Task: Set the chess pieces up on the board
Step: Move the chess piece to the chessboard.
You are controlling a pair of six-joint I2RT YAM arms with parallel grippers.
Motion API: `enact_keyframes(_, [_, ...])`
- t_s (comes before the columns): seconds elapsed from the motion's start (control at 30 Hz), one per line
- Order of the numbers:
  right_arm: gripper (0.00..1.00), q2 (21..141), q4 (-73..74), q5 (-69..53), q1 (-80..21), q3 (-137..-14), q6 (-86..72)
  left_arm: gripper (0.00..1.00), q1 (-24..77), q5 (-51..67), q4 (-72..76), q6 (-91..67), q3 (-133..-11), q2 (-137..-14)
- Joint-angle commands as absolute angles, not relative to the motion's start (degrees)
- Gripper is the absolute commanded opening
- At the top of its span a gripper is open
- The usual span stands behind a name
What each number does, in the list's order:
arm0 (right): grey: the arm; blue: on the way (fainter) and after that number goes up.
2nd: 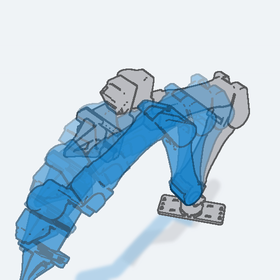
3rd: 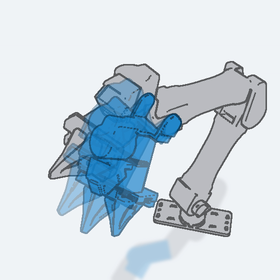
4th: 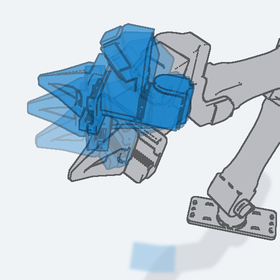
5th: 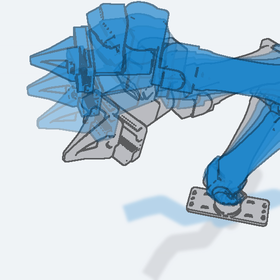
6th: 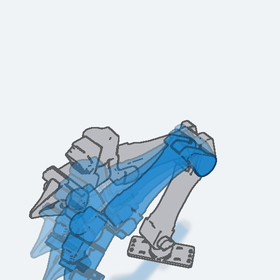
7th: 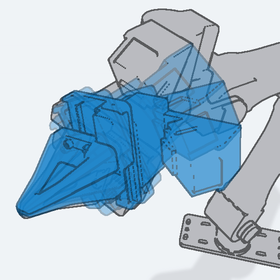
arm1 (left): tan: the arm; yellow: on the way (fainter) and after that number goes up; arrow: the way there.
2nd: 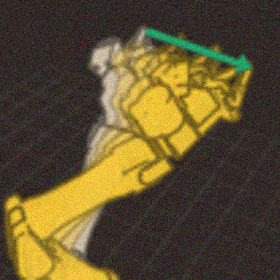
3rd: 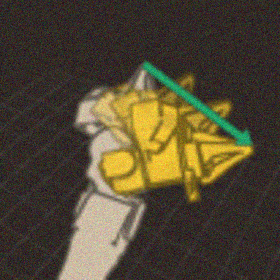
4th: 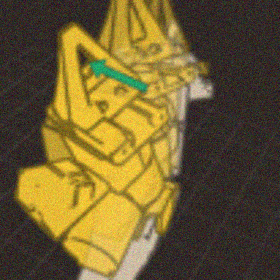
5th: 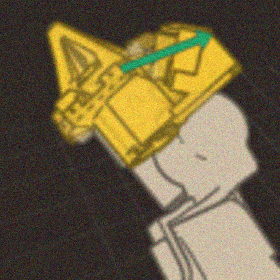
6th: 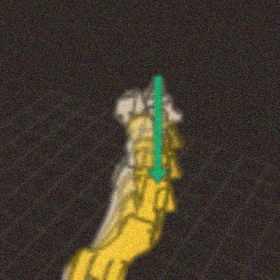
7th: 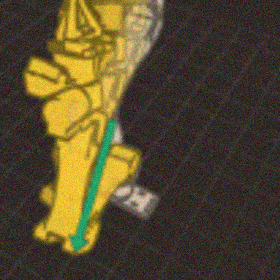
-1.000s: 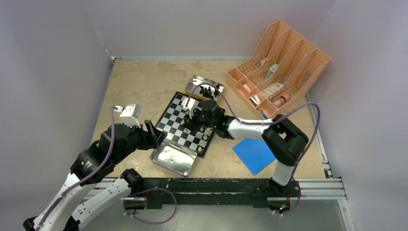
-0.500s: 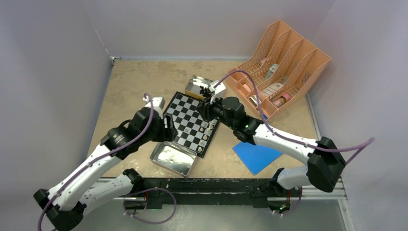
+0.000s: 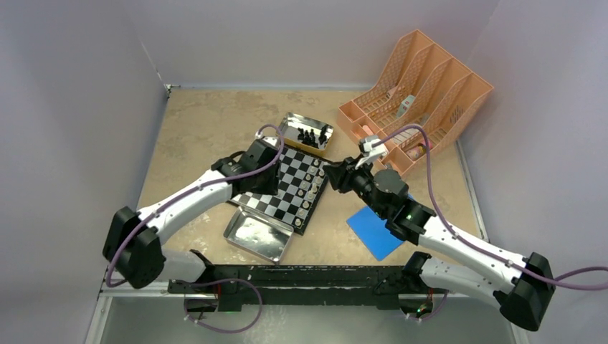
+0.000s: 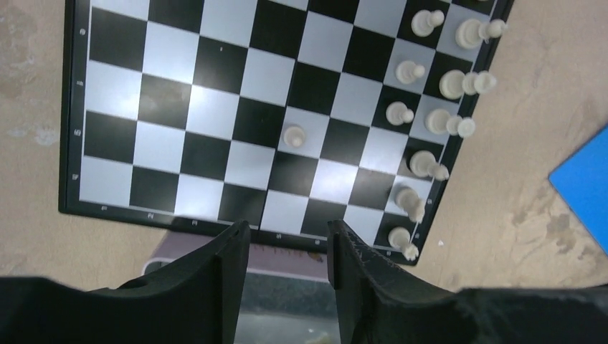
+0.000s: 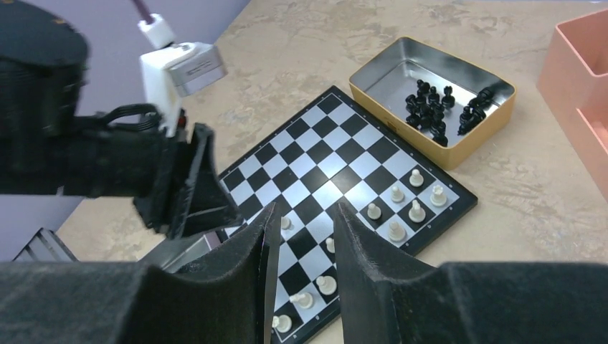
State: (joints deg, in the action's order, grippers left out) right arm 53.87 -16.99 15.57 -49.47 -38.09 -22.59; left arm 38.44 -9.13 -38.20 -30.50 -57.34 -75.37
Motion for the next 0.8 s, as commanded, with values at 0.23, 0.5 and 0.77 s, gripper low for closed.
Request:
enact_keyframes(0.23, [0.35,45.86,-18.19,19.15,-49.41,-34.88,-23.7,0.38,36.06,-6.55,-27.58,-26.5,-63.1,-87.43])
enact_keyframes(0.5, [0.37,46.17,-17.69,20.6,-49.48,-35.06,-22.04,0.31,35.57,-6.94,-26.81,-26.95,-63.09,-92.37])
enact_keyframes(0.77, [0.37,45.79,-17.61,21.72,-49.48,-34.4,-21.25,0.29,35.37,-7.1,-28.08,-27.93,-62.63,-93.67])
